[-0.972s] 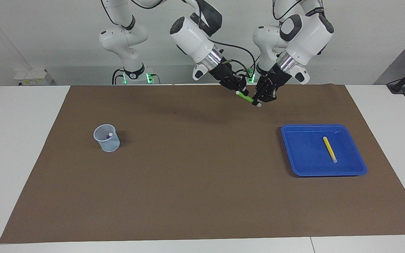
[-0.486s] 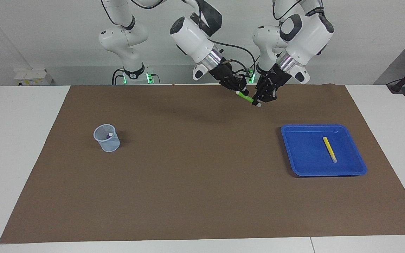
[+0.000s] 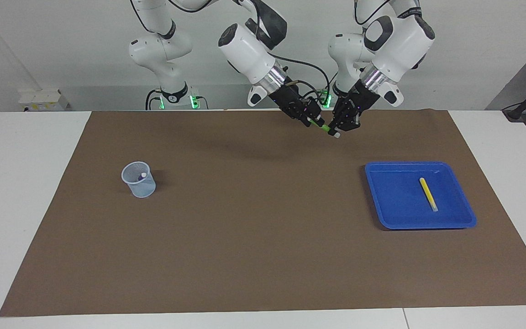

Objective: Transfer and insert pens with both arms
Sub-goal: 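Pass the green pen from the left gripper to the right gripper, then carry the green pen to the cup with the right gripper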

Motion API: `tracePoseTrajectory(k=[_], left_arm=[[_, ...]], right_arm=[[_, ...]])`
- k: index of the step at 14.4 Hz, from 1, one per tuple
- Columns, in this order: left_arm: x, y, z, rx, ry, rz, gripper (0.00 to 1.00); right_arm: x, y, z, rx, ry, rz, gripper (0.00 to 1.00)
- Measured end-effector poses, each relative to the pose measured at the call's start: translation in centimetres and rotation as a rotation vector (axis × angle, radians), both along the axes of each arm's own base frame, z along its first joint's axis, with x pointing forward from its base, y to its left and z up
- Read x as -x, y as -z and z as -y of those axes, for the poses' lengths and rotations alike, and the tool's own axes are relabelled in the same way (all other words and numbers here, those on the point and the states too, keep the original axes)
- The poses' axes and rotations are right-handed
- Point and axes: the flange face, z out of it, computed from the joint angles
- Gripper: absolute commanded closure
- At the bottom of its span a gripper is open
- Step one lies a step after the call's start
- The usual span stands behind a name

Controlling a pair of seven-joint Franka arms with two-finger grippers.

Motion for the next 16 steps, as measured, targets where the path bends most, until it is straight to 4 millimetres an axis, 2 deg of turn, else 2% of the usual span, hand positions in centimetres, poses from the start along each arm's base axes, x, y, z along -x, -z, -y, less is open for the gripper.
tracePoseTrajectory(k=[1,2,3,5,7,8,10,12,16], left_arm=[[0.1,0.1,0.1,-0.001,0.003,-0.003,1.00],[0.1,0.1,0.1,-0.001,0.002,-0.003,1.00],[0.1,0.1,0.1,-0.001,0.002,-0.002,1.00],[0.1,0.1,0.1,-0.001,0.002,-0.003,1.00],[0.1,0.1,0.1,-0.001,0.003,-0.002,0.09],[0.1,0.1,0.1,-0.001,0.003,-0.002,0.00],[0.1,0.1,0.0,0.000,0.002,-0.001,0.00],[0.1,0.0,0.0,0.000,0.002,0.000,0.00],[0.1,0.0,-0.2,-0.009,0.074,0.042,0.00]], right_arm=[[0.0,-0.1,0.0,-0.002,0.001,0.003,0.87],[0.0,-0.1,0.0,-0.001,0.001,0.003,0.97],[0.0,-0.1,0.0,-0.001,0.001,0.002,1.00],[0.0,-0.1,0.0,-0.001,0.001,0.002,1.00],[0.0,-0.1,0.0,-0.001,0.001,0.002,1.00],[0.0,0.0,0.0,-0.001,0.001,0.002,1.00],[-0.1,0.3,0.2,0.015,-0.031,0.015,1.00],[-0.9,1.1,1.5,0.064,-0.134,0.036,1.00],[-3.9,2.2,7.2,0.164,-0.360,0.068,1.00]])
